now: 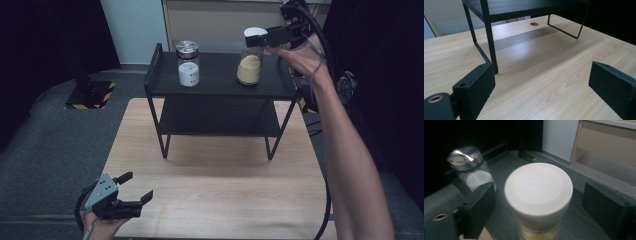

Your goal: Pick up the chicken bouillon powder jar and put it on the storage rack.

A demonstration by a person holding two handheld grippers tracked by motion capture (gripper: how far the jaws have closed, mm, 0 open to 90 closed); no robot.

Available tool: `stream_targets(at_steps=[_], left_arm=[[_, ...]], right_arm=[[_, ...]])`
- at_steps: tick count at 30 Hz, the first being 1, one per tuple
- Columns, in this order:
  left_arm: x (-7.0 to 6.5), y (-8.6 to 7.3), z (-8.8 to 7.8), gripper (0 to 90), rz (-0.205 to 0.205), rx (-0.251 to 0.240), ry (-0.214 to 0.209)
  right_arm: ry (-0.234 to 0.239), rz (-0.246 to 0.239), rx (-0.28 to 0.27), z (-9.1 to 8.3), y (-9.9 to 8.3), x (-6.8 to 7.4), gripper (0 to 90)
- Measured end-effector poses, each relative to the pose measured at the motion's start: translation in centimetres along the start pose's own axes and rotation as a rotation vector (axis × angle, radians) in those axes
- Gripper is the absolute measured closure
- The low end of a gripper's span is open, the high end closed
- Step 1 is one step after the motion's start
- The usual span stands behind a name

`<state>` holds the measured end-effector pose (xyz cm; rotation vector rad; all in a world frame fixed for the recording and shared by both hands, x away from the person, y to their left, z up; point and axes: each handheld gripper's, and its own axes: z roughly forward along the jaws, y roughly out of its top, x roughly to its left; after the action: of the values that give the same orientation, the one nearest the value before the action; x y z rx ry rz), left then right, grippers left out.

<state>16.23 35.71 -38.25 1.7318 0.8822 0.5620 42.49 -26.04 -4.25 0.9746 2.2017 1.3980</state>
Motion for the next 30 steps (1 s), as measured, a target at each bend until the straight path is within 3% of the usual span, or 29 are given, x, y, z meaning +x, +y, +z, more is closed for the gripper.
stream_targets(at_steps=[12, 17, 23, 30], left_arm=[[-0.2, 0.1, 0.2, 6.1, 0.012, 0.001, -0.022], [-0.4, 0.2, 0.2, 6.0, 0.015, 0.0, -0.026], [-0.4, 0.1, 0.2, 6.1, 0.013, -0.001, -0.029], [-0.4, 0.1, 0.2, 6.1, 0.009, -0.005, -0.029]], right_arm=[[0.03, -0.038, -0.121, -7.4, -2.3, 1.1, 8.8], [0.024, -0.056, -0.14, -10.0, -3.6, 1.7, 8.1], [0.04, -0.081, -0.157, -12.0, -6.0, 2.2, 7.8], [0.044, -0.102, -0.169, -12.9, -10.2, 2.4, 7.5]])
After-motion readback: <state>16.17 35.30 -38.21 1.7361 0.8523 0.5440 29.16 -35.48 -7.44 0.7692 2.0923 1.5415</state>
